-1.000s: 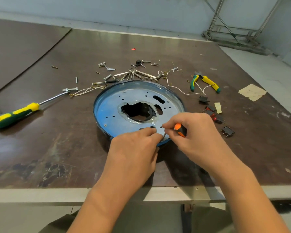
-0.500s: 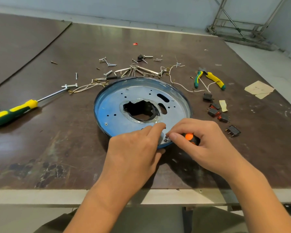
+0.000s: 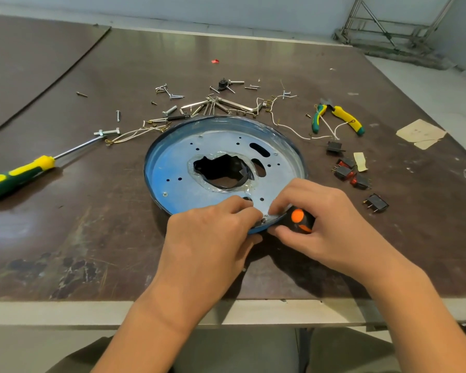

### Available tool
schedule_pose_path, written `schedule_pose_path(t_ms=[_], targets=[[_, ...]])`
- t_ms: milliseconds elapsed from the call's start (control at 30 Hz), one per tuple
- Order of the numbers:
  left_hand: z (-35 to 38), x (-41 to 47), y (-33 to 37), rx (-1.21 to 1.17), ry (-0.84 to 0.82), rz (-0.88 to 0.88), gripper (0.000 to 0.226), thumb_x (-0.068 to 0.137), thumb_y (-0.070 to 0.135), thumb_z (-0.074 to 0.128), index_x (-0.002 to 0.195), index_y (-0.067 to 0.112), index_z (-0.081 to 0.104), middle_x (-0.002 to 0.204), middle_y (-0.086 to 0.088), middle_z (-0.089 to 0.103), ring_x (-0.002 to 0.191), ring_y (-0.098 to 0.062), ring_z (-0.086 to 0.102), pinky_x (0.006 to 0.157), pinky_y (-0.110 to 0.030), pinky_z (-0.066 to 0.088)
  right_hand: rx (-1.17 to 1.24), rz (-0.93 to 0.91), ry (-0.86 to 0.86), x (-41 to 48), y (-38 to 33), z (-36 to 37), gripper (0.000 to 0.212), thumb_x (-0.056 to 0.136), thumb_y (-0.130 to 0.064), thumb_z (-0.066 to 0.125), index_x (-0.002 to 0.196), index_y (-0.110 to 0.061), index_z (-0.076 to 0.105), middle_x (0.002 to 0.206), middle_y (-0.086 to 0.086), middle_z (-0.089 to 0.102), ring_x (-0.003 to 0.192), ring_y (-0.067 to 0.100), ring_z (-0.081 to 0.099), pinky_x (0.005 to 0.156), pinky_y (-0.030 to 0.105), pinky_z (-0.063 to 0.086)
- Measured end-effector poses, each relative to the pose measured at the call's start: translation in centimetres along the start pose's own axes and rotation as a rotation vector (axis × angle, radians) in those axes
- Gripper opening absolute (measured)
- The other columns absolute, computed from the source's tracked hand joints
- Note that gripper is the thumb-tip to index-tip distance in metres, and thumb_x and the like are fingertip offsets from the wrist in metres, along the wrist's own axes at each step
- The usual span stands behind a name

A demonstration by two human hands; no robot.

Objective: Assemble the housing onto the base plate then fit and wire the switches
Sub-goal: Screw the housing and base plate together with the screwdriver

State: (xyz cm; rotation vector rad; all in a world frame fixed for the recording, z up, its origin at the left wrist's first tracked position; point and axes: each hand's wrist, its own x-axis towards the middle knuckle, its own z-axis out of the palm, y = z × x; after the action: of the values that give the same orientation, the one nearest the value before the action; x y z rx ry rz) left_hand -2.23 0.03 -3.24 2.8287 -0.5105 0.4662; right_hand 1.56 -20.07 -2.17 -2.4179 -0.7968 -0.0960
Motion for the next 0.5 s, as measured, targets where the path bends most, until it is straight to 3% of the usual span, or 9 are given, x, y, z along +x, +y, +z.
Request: schedule_pose_path(t_ms=[100,367,500], targets=[[0.02,0.07,0.00,0.007,-0.020,-0.028,0.023,0.082,0.048,0.072,0.099,0.033,0.070,0.099,0.015,0.071,0.077,-0.011,0.069,0.053,-0.025,0.049,0.053,-0.051,0.012,-0.13,0.33,-0.02,0.024,0.082,-0.018,0.078,0.104,-0.024,0.073,0.098,-0.012,0.066,0.097,0.008,0.064,0.082,0.029,0.053],[-0.04,0.19,0.07,0.017,-0.024,-0.029,0.022,0.080,0.047,0.072,0.096,0.033,0.071,0.096,0.016,0.070,0.072,-0.012,0.068,0.048,-0.025,0.044,0.050,-0.051,-0.022,0.40,0.06,0.38,0.009,0.079,-0.020,0.075,0.084,-0.019,0.067,0.091,-0.006,0.061,0.086,0.013,0.061,0.072,0.039,0.052],[-0.03,0.18,0.09,0.032,-0.021,-0.018,0.023,0.081,0.048,0.070,0.099,0.033,0.070,0.097,0.016,0.069,0.070,-0.013,0.067,0.047,-0.026,0.043,0.077,-0.043,-0.034,0.58,-0.17,0.35,0.021,0.079,-0.021,0.079,0.095,-0.025,0.065,0.093,-0.014,0.062,0.089,0.007,0.061,0.074,0.018,0.048]])
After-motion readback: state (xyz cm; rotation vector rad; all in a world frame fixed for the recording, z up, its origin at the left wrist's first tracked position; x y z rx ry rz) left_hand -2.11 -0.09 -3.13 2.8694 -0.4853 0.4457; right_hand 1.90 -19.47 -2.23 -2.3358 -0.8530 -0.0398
